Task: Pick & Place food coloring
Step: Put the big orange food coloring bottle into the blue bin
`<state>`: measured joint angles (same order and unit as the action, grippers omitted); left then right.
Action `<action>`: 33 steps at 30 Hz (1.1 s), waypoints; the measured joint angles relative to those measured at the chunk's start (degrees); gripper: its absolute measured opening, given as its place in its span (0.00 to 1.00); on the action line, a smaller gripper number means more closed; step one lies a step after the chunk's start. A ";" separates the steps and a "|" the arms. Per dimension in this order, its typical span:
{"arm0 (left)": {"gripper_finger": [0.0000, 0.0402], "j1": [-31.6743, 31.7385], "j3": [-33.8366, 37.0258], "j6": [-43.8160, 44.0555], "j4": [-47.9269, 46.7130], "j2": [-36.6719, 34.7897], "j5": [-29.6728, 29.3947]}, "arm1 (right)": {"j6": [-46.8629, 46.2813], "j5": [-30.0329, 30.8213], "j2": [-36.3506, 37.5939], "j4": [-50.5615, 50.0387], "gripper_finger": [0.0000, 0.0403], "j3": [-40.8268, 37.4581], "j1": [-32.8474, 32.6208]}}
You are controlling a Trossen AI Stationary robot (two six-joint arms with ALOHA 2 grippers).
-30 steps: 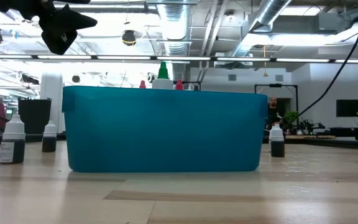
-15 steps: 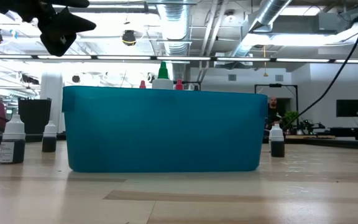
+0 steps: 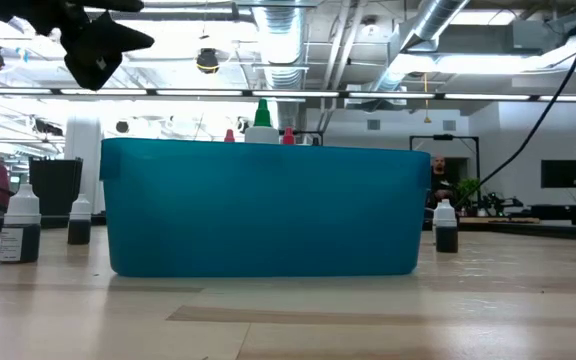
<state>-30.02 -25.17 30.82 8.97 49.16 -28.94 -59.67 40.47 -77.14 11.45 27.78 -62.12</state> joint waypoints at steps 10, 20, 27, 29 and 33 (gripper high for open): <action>0.41 0.00 0.00 -3.78 -1.31 -4.56 -0.22 | 15.82 -6.97 0.02 -1.08 0.31 11.52 9.39; 0.41 0.00 4.86 -6.69 0.66 -11.82 3.14 | 26.43 -18.47 0.02 -4.55 0.31 19.70 23.31; 0.41 0.00 17.70 -7.80 18.78 -18.05 11.15 | 29.64 -22.58 0.02 -5.56 0.30 22.79 31.33; 0.41 -0.01 18.60 -8.06 18.55 -19.02 11.67 | 29.74 -22.62 0.02 -5.50 0.30 23.49 32.76; 0.41 0.01 19.69 -11.02 18.64 -19.36 11.70 | 29.75 -22.62 0.00 -5.51 0.30 24.23 34.77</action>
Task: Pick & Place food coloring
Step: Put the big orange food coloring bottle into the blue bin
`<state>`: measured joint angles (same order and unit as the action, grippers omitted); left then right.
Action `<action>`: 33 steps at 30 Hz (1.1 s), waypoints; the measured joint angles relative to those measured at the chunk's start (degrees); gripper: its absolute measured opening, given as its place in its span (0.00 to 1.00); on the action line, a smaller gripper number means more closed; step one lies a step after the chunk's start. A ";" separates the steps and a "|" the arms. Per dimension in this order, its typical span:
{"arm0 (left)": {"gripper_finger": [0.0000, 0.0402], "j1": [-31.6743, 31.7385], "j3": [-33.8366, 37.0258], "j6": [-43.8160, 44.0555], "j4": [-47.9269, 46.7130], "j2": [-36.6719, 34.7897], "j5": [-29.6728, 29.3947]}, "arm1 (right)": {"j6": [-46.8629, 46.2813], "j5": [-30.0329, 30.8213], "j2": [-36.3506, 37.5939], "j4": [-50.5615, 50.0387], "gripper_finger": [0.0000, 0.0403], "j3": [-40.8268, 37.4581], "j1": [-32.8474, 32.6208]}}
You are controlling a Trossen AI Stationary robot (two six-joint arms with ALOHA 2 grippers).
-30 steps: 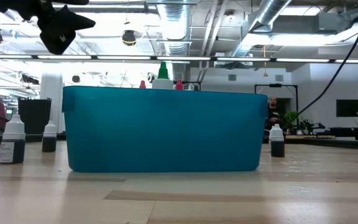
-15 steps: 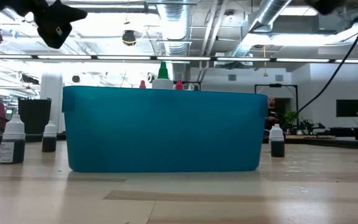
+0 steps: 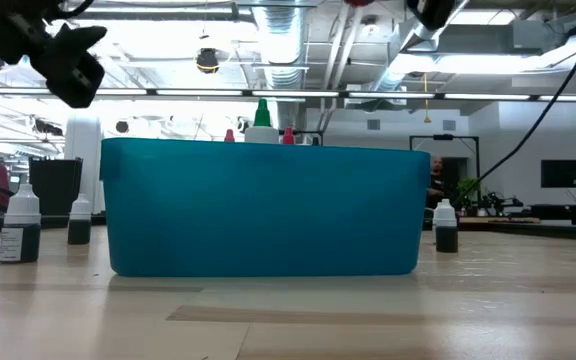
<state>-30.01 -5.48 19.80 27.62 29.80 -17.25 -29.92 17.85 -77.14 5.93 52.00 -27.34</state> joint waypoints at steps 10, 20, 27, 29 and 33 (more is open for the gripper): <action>0.41 2.25 0.18 -3.79 -0.31 -0.35 3.33 | 2.09 -3.91 -12.30 0.05 0.30 8.13 2.93; 0.41 2.90 0.14 -3.08 -4.78 -4.19 7.05 | 1.50 -6.41 -19.67 -3.70 0.30 13.84 2.56; 0.41 2.90 0.13 -2.33 -7.88 -7.48 8.45 | -2.44 -4.44 -19.19 -14.30 0.30 13.87 -0.03; 0.41 2.90 0.13 -2.48 -8.21 -8.07 8.45 | -3.73 -3.51 -19.51 -15.26 0.31 13.92 -0.55; 0.41 2.90 0.13 -2.52 -8.92 -8.11 8.45 | -4.58 -0.45 -21.19 -16.15 0.31 13.82 -0.81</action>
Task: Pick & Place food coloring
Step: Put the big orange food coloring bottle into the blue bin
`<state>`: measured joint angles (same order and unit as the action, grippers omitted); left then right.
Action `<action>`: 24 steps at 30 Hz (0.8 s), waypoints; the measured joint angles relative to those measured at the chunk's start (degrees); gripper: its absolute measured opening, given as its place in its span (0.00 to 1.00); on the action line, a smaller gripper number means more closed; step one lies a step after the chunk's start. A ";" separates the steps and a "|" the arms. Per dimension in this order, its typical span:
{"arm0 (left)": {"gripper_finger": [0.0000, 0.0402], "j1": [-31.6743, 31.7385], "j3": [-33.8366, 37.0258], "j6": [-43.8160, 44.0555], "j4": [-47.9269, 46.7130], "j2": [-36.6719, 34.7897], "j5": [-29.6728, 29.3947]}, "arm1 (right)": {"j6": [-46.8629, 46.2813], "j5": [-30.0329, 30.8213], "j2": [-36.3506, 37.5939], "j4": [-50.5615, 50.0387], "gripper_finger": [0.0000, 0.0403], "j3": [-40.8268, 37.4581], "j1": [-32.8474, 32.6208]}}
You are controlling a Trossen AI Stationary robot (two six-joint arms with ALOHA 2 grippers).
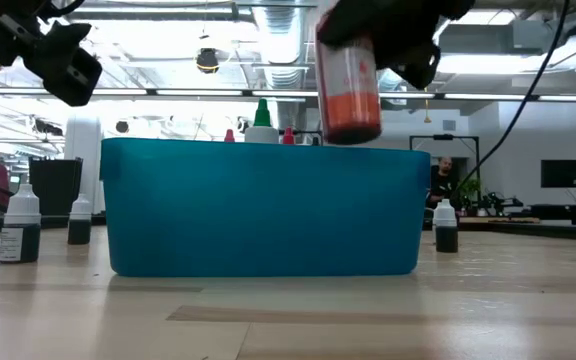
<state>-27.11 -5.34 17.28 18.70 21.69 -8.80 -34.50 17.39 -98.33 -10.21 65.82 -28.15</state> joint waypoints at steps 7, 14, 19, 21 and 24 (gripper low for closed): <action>0.41 0.00 0.00 0.11 -0.04 0.00 0.65 | -1.07 0.84 -0.43 -1.91 0.31 -0.26 0.53; 0.41 0.00 0.00 0.33 -0.04 0.00 0.70 | -1.90 1.56 -1.89 -1.54 0.30 -0.59 0.42; 0.41 0.00 0.00 0.33 -0.14 -0.08 0.70 | -4.31 3.09 -5.07 0.95 0.31 -0.47 0.46; 0.41 0.00 0.00 0.28 -0.14 -0.04 0.74 | -4.74 3.41 -6.34 0.39 0.31 -0.76 0.01; 0.41 0.00 0.00 0.33 -0.46 -0.35 0.83 | -6.03 3.39 -8.36 1.87 0.30 -0.72 -0.38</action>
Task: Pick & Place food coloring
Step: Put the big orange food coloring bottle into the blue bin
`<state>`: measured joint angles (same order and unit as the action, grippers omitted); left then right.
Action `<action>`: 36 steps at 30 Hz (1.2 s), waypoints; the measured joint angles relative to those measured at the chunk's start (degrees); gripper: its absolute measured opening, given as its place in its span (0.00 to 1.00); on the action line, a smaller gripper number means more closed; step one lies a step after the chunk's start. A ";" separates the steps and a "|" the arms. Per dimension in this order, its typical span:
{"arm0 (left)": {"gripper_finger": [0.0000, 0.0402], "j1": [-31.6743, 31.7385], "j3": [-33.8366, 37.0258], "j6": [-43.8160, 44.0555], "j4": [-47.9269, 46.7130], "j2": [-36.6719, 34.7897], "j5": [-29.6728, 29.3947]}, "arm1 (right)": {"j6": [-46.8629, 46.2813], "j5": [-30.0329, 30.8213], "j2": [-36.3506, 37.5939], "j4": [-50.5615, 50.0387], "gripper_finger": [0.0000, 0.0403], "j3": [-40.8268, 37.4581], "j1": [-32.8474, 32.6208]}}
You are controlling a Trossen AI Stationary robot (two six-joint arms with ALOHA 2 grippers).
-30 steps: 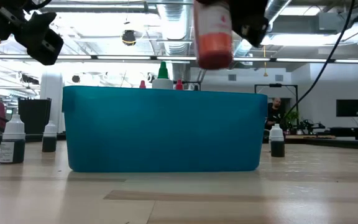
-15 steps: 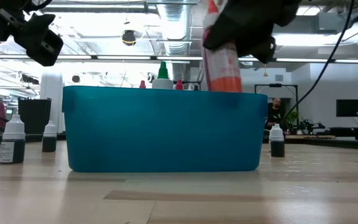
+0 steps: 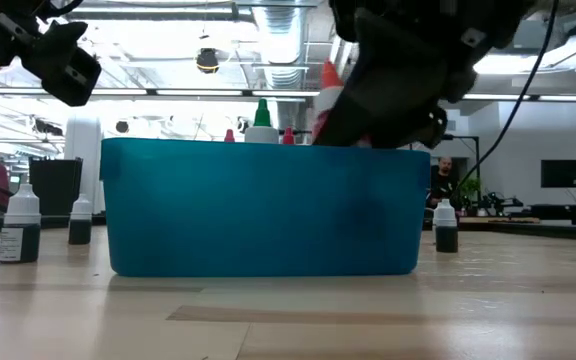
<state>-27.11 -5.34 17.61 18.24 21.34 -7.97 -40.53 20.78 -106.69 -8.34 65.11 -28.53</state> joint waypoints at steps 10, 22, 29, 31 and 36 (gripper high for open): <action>0.41 0.00 0.00 0.68 -1.03 -0.41 0.13 | -3.38 2.32 -2.90 0.49 0.32 0.16 -0.35; 0.41 0.00 0.00 1.61 -1.91 -0.41 0.13 | -5.59 2.65 -3.79 1.24 0.34 0.23 -0.74; 0.41 0.00 0.00 1.68 -1.90 -0.41 0.13 | -7.08 2.29 -3.87 0.85 0.35 0.17 -0.73; 0.41 0.00 0.00 1.68 -1.90 -0.41 0.13 | -7.67 2.24 -3.90 0.71 0.36 0.15 -0.91; 0.41 0.00 0.00 1.74 -1.90 -0.41 0.13 | -7.85 2.92 -3.94 0.52 0.38 0.13 -1.99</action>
<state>-27.11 -5.34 19.34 16.34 20.93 -7.84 -48.38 23.71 -110.63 -7.81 65.23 -30.52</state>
